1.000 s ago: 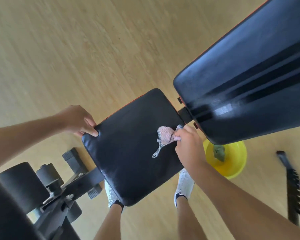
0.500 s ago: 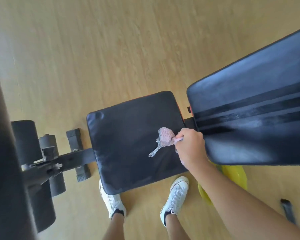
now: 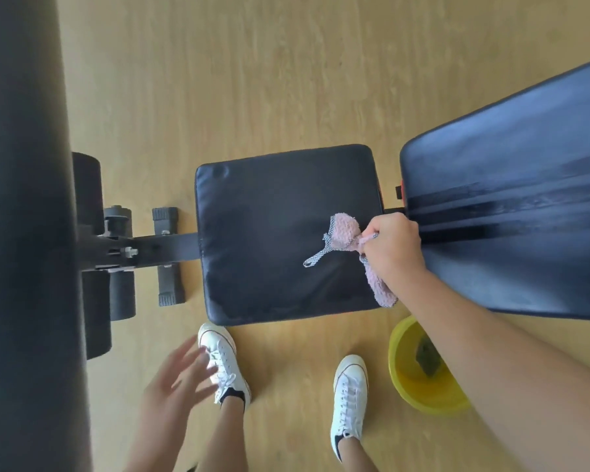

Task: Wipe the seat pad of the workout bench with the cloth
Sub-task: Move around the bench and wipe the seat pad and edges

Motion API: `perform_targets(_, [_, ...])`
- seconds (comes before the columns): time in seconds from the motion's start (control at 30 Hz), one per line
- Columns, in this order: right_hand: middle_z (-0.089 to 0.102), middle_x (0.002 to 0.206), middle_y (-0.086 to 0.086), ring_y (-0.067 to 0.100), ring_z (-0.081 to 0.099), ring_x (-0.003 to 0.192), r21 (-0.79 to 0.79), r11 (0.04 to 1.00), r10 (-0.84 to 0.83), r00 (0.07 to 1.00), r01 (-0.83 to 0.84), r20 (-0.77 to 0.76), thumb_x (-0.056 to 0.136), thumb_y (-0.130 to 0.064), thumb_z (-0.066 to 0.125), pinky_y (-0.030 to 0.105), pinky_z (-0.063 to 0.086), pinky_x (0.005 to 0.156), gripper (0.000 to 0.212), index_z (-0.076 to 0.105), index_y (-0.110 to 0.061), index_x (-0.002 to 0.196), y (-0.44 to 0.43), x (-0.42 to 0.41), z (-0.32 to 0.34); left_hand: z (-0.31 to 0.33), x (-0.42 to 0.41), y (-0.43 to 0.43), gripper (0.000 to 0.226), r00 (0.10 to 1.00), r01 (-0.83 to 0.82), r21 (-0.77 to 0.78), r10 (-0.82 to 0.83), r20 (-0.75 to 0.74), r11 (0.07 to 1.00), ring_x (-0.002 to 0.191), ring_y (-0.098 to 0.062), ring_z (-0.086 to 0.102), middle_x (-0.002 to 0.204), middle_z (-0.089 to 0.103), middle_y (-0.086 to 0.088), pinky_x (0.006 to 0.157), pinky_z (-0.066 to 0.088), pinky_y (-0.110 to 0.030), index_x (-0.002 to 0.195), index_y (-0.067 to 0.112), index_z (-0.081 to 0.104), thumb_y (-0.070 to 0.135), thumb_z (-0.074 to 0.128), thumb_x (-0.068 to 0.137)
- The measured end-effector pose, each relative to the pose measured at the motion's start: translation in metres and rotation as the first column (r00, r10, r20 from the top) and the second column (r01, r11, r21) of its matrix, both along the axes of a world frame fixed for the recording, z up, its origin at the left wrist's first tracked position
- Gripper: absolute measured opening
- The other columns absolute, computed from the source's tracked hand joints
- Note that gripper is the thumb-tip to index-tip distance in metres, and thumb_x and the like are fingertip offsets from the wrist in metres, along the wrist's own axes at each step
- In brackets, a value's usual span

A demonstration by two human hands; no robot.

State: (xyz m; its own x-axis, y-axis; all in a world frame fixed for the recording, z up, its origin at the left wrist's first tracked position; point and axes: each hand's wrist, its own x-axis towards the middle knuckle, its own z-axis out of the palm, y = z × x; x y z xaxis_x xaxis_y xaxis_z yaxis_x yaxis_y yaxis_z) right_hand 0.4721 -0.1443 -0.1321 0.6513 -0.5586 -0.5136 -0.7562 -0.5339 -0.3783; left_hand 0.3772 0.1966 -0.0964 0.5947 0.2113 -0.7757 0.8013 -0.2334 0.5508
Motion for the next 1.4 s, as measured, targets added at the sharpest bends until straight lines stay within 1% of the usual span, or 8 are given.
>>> perform_targets(0.33, [0.076,0.085,0.014,0.031,0.07,0.079,-0.057,0.996,0.075,0.988,-0.067,0.136,0.077,0.007,0.062,0.03,0.059,0.069,0.02,0.079,-0.005,0.075,-0.005,-0.01,-0.015,-0.067,0.019,-0.036,0.034,0.944,-0.212,0.063,0.187,0.271,0.975,0.088,-0.021,0.078,0.113,0.075,-0.007,0.083,0.064,-0.043,0.119,0.015,0.072,0.029,0.077,0.088])
perform_targets(0.57, [0.075,0.085,0.006,0.021,0.068,0.078,-0.117,0.987,0.135,0.95,-0.106,0.281,0.084,-0.011,0.073,0.022,0.044,0.061,0.007,0.08,-0.01,0.086,0.001,-0.027,-0.019,-0.081,0.01,-0.042,0.038,0.89,-0.239,0.07,0.189,0.415,0.969,0.095,-0.009,0.076,0.097,0.075,0.013,0.08,0.064,-0.034,0.119,0.011,0.072,0.031,0.075,0.087])
perform_targets(0.67, [0.074,0.085,-0.001,0.008,0.058,0.072,-0.122,0.972,0.23,0.931,-0.203,0.283,0.084,-0.013,0.073,0.014,0.038,0.054,0.011,0.081,-0.013,0.091,-0.008,-0.031,-0.018,-0.088,0.005,-0.042,0.03,0.875,-0.266,0.042,0.222,0.431,0.963,0.098,-0.016,0.076,0.1,0.077,0.005,0.08,0.064,-0.037,0.111,0.019,0.075,0.033,0.075,0.084])
perform_targets(0.8, [0.05,0.058,-0.013,0.008,0.048,0.053,0.177,0.951,0.22,0.956,-0.255,0.196,0.09,-0.024,0.063,0.007,0.025,0.035,0.022,0.057,-0.021,0.069,-0.012,-0.034,-0.014,-0.088,0.006,-0.041,0.018,0.865,-0.288,-0.018,0.268,0.424,0.957,0.096,-0.013,0.077,0.098,0.079,0.009,0.081,0.064,-0.037,0.104,0.025,0.076,0.031,0.075,0.087])
perform_targets(0.87, [0.051,0.051,-0.01,0.019,0.05,0.049,0.218,0.925,0.287,0.948,-0.312,0.139,0.097,-0.013,0.051,0.007,0.027,0.03,0.031,0.046,-0.018,0.067,-0.015,-0.029,-0.011,-0.087,0.005,-0.038,0.016,0.875,-0.284,-0.132,0.313,0.369,0.95,0.097,-0.015,0.077,0.11,0.078,0.001,0.083,0.064,-0.038,0.107,0.022,0.074,0.027,0.073,0.091])
perform_targets(0.93, [0.056,0.063,-0.002,0.006,0.055,0.038,0.235,0.934,0.226,0.955,-0.268,0.192,0.095,-0.001,0.056,0.01,0.033,0.028,0.032,0.054,-0.019,0.07,-0.022,-0.026,-0.008,-0.087,0.005,-0.035,0.015,0.876,-0.279,-0.228,0.344,0.338,0.933,0.099,-0.023,0.078,0.119,0.075,-0.01,0.084,0.063,-0.04,0.109,0.017,0.071,0.019,0.07,0.095])
perform_targets(1.2, [0.057,0.057,-0.01,0.0,0.042,0.039,0.106,0.949,0.238,0.896,-0.296,0.374,0.08,-0.011,0.081,0.007,0.029,0.039,0.009,0.074,-0.016,0.077,-0.03,-0.038,-0.018,-0.088,0.006,-0.035,0.019,0.851,-0.351,-0.249,0.418,0.317,0.903,0.092,-0.025,0.079,0.107,0.079,-0.008,0.069,0.063,-0.035,0.113,0.013,0.074,0.014,0.069,0.094])
perform_targets(1.4, [0.059,0.057,-0.01,0.006,0.046,0.047,0.044,0.949,0.282,0.9,-0.313,0.332,0.081,-0.017,0.082,0.024,0.032,0.051,0.007,0.075,-0.018,0.079,-0.027,-0.036,-0.017,-0.084,0.008,-0.042,0.017,0.828,-0.397,-0.203,0.445,0.342,0.895,0.084,-0.018,0.079,0.095,0.082,0.0,0.066,0.062,-0.028,0.109,0.017,0.078,0.012,0.069,0.094])
